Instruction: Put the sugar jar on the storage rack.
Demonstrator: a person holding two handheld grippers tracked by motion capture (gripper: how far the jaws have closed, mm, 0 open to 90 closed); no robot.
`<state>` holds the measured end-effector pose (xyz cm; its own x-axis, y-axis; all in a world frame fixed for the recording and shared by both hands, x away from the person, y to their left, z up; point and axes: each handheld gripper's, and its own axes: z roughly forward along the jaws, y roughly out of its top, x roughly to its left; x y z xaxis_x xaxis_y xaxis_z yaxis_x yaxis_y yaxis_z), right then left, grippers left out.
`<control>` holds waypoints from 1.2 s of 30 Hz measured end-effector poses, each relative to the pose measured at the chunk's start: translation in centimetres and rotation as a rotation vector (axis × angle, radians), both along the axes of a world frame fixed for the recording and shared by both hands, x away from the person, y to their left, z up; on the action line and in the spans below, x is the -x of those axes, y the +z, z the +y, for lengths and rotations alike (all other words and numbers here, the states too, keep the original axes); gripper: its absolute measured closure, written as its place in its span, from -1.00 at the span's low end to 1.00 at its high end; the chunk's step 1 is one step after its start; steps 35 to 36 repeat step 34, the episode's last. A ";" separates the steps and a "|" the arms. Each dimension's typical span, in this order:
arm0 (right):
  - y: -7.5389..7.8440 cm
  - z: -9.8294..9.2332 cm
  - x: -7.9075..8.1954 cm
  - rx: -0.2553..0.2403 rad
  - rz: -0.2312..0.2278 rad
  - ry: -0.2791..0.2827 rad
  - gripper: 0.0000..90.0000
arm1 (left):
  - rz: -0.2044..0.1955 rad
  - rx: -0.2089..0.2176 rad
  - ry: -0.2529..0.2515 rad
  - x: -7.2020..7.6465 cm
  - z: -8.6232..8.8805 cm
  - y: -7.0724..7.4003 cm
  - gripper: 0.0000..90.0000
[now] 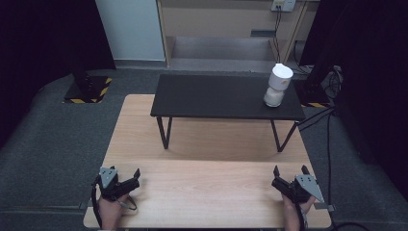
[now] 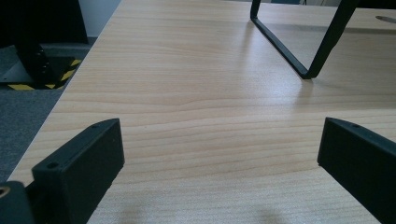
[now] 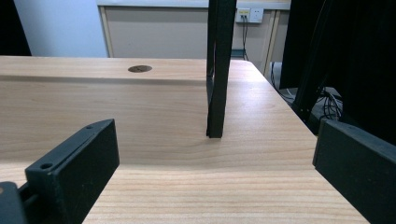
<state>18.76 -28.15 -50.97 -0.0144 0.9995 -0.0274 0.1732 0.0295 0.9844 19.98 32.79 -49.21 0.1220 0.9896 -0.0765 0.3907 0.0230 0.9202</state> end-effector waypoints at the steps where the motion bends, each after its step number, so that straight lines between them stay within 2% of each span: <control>1: 0.0 0.0 0.0 0.000 0.001 0.000 -0.99 | 0.000 0.000 0.000 0.0 0.0 0.0 -1.00; 18: -0.4 -0.4 0.2 -0.015 0.005 0.005 -0.99 | 0.003 -0.002 -0.004 -0.1 0.0 0.0 -1.00; 30: -0.2 -0.8 -0.1 -0.050 0.048 -0.001 -0.99 | -0.001 0.001 -0.001 0.0 0.0 0.0 -1.00; 36: 0.0 -0.8 -0.2 -0.047 0.062 -0.001 -0.99 | -0.011 0.006 0.001 0.2 0.1 -0.1 -1.00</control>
